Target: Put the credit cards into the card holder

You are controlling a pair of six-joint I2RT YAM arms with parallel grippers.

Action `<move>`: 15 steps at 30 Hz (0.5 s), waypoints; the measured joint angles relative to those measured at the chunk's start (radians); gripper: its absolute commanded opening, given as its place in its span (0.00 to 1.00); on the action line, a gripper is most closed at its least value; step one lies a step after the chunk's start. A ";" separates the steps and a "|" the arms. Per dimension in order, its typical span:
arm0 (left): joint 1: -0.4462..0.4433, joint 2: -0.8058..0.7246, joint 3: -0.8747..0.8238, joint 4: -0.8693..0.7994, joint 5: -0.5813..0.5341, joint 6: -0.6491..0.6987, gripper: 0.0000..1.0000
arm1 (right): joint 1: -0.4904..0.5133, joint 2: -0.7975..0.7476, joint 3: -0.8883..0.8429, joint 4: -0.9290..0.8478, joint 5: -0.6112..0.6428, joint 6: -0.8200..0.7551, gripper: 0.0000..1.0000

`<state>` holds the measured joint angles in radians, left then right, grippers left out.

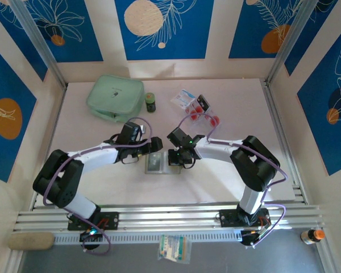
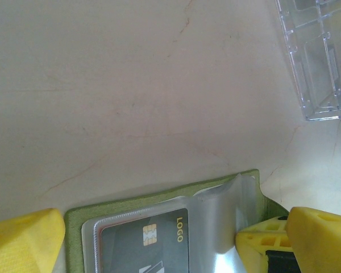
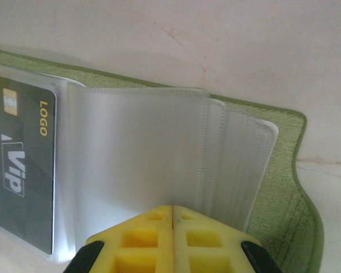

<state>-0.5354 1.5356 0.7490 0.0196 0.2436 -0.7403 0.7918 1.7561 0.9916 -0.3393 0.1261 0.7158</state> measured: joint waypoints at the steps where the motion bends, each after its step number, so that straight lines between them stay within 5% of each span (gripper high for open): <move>1: 0.000 0.003 0.000 0.001 0.000 -0.001 1.00 | 0.000 0.000 0.000 0.002 0.000 0.000 0.00; 15: -0.012 0.038 0.000 -0.040 -0.008 0.021 1.00 | 0.000 0.000 -0.005 0.016 0.000 0.007 0.00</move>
<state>-0.5472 1.5734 0.7486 -0.0200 0.2352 -0.7189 0.7918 1.7561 0.9867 -0.3237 0.1257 0.7231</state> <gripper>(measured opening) 0.998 0.044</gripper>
